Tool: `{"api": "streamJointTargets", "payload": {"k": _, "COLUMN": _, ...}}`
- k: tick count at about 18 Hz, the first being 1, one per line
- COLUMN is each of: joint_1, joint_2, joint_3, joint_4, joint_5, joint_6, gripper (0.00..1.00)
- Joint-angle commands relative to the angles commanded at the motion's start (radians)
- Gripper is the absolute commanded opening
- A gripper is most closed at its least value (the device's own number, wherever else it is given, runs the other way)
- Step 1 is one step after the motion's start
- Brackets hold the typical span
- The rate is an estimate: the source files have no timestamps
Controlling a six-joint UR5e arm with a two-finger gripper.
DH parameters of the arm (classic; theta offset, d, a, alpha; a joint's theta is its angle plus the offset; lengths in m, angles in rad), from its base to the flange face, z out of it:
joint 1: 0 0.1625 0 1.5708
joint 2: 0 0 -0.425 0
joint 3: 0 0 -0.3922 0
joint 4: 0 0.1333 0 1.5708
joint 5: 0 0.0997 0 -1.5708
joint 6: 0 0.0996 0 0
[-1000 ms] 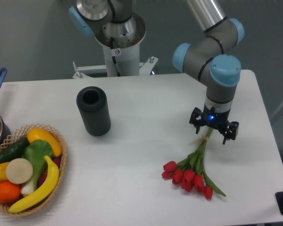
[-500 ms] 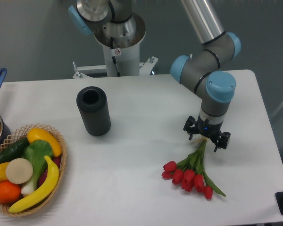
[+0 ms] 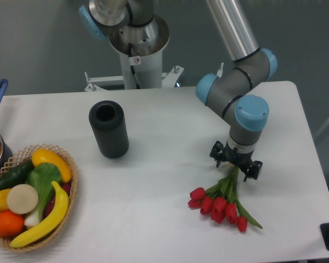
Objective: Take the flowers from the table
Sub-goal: 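Lower the open gripper onto the green tulip stems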
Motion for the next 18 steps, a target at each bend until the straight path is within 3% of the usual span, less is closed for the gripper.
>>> {"api": "streamJointTargets", "payload": {"k": 4, "joint_1": 0.000, "joint_2": -0.002, "joint_3": 0.003, "joint_4": 0.000, "joint_5": -0.002, "joint_6": -0.006, "gripper": 0.08}}
{"api": "streamJointTargets", "payload": {"k": 5, "joint_1": 0.000, "joint_2": 0.000, "joint_3": 0.002, "joint_4": 0.000, "joint_5": 0.000, "joint_6": -0.006, "gripper": 0.02}}
{"api": "streamJointTargets", "payload": {"k": 14, "joint_1": 0.006, "joint_2": 0.050, "joint_3": 0.020, "joint_4": -0.002, "joint_5": 0.000, "joint_6": -0.011, "gripper": 0.00}}
{"api": "streamJointTargets", "payload": {"k": 18, "joint_1": 0.011, "joint_2": 0.069, "joint_3": 0.067, "joint_4": -0.014, "joint_5": -0.005, "joint_6": -0.026, "gripper": 0.00}}
